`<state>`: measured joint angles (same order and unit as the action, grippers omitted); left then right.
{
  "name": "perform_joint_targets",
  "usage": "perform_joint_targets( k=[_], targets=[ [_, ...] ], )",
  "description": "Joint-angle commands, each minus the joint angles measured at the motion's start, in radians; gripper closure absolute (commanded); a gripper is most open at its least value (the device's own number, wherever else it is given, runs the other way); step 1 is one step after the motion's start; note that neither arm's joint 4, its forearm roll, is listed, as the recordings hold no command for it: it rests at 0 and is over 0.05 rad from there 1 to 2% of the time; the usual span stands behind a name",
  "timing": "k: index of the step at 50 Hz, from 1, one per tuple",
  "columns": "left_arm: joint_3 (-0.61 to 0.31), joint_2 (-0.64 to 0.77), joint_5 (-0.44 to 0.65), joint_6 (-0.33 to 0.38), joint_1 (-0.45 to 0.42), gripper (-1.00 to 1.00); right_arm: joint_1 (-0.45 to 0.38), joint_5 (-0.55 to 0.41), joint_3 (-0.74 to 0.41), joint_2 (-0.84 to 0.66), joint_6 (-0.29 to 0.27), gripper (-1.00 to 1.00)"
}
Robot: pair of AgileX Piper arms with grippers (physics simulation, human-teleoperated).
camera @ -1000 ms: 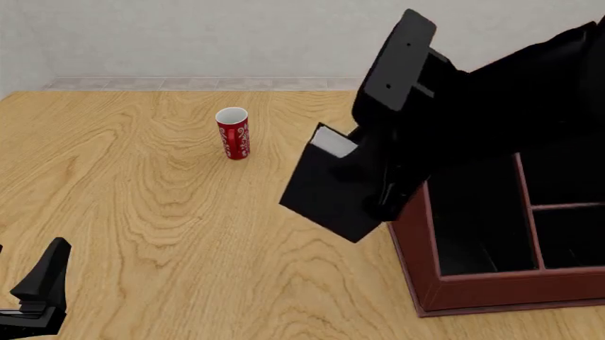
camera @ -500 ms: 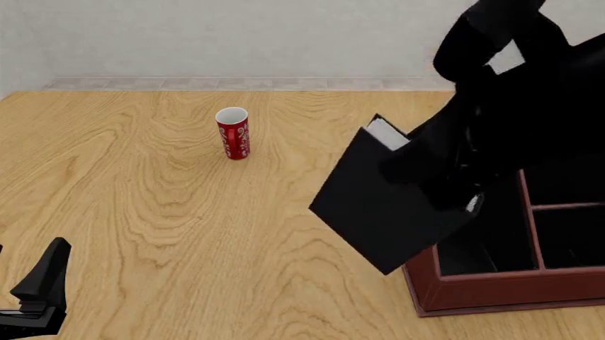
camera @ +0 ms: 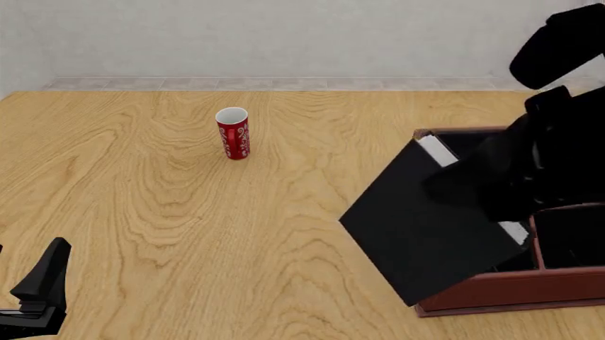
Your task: Pick up the book and place it in the left compartment of the caddy.
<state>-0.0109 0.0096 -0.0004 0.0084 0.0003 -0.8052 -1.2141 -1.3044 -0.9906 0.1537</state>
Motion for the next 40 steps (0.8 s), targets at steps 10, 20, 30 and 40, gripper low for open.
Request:
perform_joint_targets(
  k=[10, 20, 30, 40],
  targets=[
    [0.001, -0.004, 0.004, 0.0, 0.0, -1.0, 0.147, -0.006, 0.092, 0.108, 0.017, 1.0],
    [0.001, -0.004, 0.004, 0.0, -0.001, -1.0, 0.267, -0.006, 0.108, 0.13, -0.043, 1.0],
    [0.001, -0.004, 0.004, 0.0, -0.001, -1.0, 0.337, -0.006, 0.106, 0.139, -0.069, 1.0],
    [0.001, -0.005, 0.004, 0.0, -0.001, -1.0, 0.395, -0.006, 0.106, 0.143, -0.092, 1.0]
  ],
)
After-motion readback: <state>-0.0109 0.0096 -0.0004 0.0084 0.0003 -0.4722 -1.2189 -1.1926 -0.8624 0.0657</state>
